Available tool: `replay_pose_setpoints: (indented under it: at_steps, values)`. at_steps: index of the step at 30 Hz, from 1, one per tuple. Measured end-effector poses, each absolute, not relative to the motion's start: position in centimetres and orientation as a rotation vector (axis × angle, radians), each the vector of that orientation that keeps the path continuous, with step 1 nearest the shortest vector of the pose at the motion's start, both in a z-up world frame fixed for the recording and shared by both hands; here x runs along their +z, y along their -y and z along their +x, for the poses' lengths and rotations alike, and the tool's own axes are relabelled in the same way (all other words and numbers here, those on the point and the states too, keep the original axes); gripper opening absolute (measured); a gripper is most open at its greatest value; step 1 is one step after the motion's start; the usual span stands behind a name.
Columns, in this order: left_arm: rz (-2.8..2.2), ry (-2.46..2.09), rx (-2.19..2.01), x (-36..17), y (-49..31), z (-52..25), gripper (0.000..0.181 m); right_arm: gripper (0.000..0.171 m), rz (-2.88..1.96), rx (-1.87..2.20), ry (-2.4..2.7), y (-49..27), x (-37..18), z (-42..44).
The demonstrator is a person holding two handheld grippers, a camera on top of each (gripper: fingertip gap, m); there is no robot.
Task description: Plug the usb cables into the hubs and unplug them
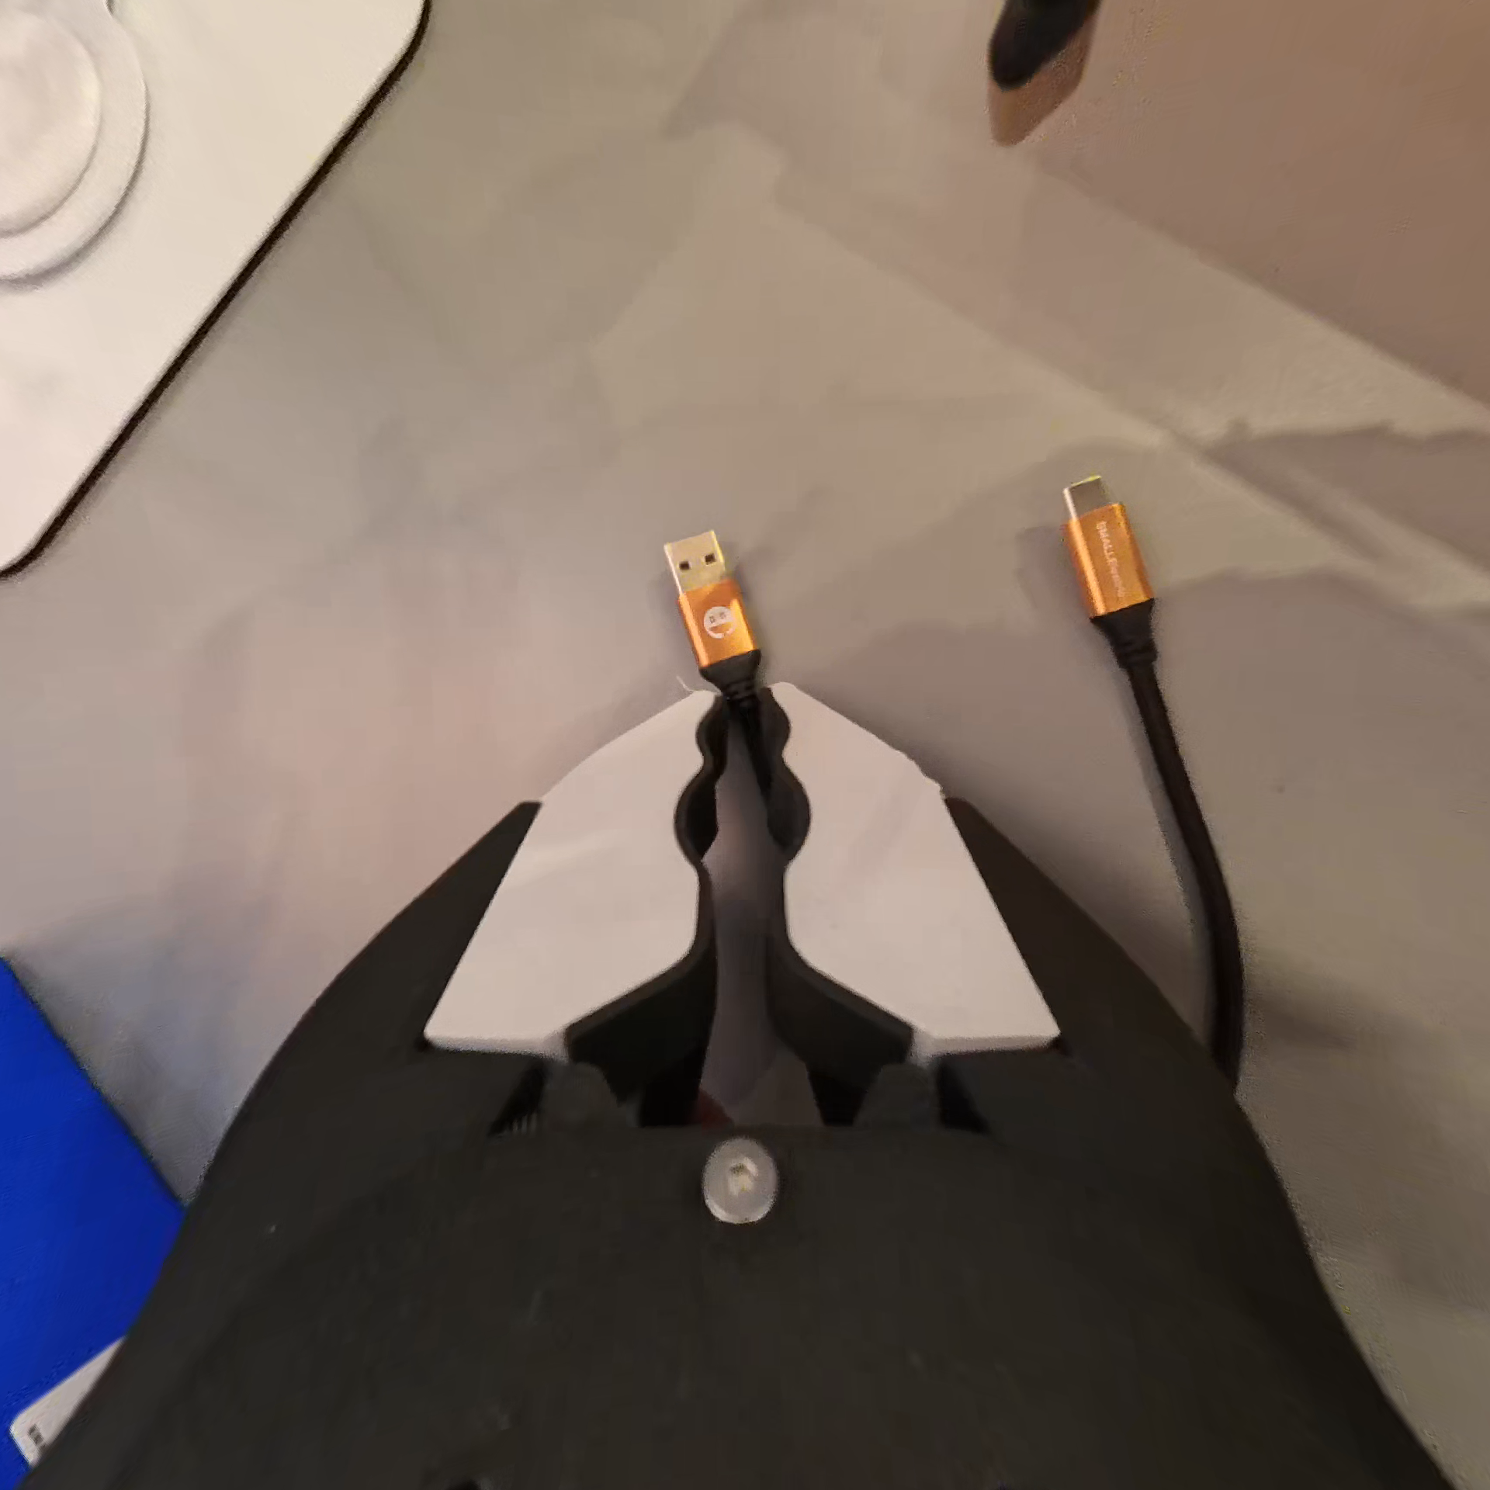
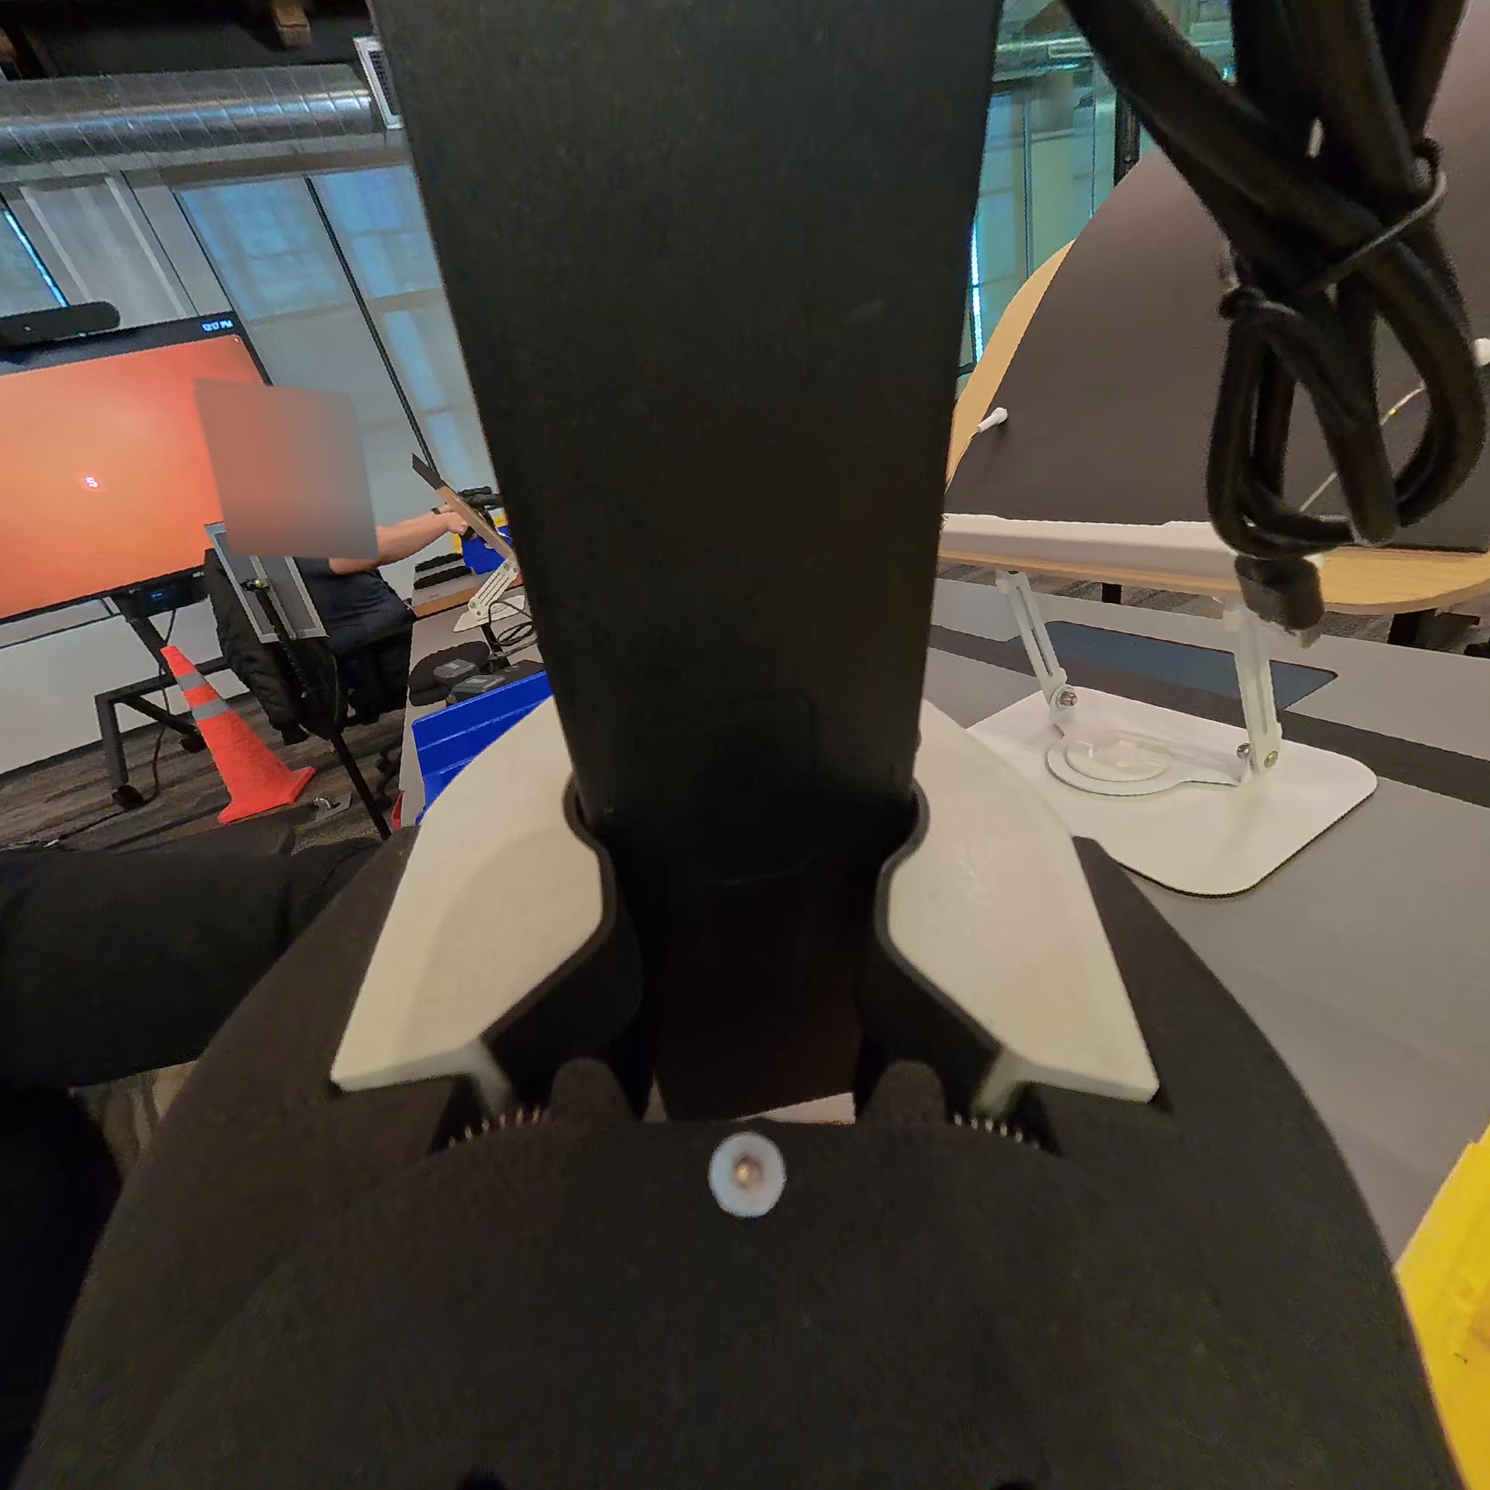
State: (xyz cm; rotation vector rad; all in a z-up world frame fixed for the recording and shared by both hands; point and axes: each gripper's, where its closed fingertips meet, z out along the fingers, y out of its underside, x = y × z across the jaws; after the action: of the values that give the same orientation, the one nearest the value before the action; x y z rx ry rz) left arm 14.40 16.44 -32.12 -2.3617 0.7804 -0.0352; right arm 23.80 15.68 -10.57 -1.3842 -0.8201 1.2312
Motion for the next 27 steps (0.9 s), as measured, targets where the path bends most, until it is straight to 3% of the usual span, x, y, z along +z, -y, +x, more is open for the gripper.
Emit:
replay_pose_setpoints:
  at_steps: [6, 19, 27]
  values:
    - [-2.290, -0.820, -0.025, -30.9, -16.6, 13.9, 0.006, 0.068, -1.380, 1.243, 0.834, -15.5, -10.8, 23.6]
    - [-1.979, -0.904, -0.085, -15.5, -15.4, 10.5, 0.006, 0.067, -1.295, 1.313, 0.990, -13.0, -11.1, 21.8]
    - [-1.764, -1.285, -0.194, -12.0, -10.1, 15.0, 0.006, 0.067, -1.339, 1.334, 1.193, -10.7, -14.0, 19.4]
